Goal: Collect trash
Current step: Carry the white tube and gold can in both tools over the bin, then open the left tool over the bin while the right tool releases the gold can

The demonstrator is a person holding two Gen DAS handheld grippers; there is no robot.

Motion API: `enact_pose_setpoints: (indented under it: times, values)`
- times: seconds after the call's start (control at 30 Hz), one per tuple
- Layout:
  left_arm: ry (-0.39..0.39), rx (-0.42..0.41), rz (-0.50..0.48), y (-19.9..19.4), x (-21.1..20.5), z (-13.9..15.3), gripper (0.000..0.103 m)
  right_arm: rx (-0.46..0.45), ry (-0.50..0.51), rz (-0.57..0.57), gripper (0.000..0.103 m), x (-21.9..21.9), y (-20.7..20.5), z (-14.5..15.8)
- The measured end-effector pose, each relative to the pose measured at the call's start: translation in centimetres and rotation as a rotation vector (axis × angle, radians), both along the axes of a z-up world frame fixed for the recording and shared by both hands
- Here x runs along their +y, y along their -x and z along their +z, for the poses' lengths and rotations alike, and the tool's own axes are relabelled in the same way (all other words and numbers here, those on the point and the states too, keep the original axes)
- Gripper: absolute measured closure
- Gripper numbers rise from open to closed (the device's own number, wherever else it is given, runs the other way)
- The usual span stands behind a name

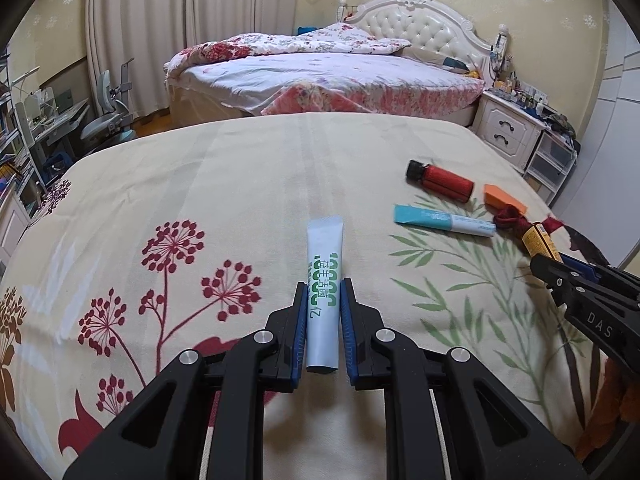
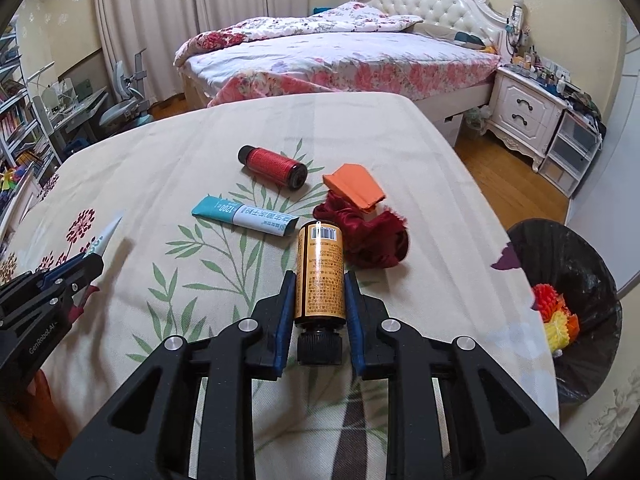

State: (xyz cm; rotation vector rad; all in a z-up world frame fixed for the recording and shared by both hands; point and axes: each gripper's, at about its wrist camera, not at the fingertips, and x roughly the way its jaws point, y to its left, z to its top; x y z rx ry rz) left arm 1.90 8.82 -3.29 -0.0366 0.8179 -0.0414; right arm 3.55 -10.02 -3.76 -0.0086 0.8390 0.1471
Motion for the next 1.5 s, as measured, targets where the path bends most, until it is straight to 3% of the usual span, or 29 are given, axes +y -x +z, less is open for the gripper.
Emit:
enact_pose_setpoints:
  times: [0.3, 0.83, 1.5]
  values:
    - [0.021, -0.058, -0.088, 0.5, -4.6, 1.8, 0.086, -0.064, 0.006, -0.101, 0.08, -4.4, 1.9, 1.7]
    - [0.017, -0.143, -0.341, -0.9, -17.7, 4.2, 0.086, -0.127, 0.024, -0.384, 0.08, -16.9, 3.9, 2.7]
    - [-0.043, -0.136, -0.49, -4.5, -29.2, 2.3, 0.086, -0.125, -0.011, -0.569, 0.08, -25.0, 2.1, 0.2]
